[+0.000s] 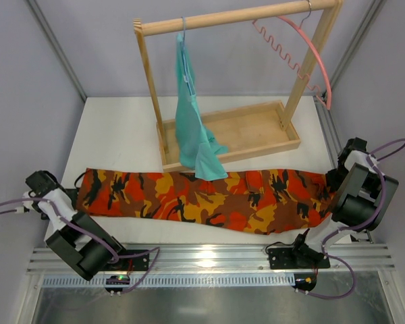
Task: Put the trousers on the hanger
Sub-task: Fold the trousers
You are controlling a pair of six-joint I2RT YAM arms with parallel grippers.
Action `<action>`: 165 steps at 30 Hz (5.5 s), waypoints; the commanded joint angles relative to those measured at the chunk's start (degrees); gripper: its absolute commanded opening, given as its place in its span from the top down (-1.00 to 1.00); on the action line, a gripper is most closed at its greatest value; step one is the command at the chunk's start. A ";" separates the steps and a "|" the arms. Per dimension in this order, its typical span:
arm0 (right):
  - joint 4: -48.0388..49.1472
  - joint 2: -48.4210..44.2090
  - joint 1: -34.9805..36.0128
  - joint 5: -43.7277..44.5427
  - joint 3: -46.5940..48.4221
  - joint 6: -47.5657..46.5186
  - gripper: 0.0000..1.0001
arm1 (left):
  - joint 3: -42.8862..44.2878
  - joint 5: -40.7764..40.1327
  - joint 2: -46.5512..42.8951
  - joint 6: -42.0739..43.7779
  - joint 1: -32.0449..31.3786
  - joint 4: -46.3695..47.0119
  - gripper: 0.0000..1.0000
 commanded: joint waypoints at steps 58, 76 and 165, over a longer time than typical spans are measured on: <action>-4.46 -49.86 31.21 -38.48 -6.33 -18.01 -0.23 | -8.44 7.22 -32.73 -2.26 -67.43 -2.74 0.99; 12.58 -58.46 74.70 -11.61 -27.53 13.80 -0.29 | -11.45 -4.73 -33.97 -11.68 -91.45 -1.43 -0.08; -11.57 -42.50 75.36 17.78 -14.42 8.39 0.93 | 1.66 16.87 -15.51 8.01 -48.64 -3.01 -0.40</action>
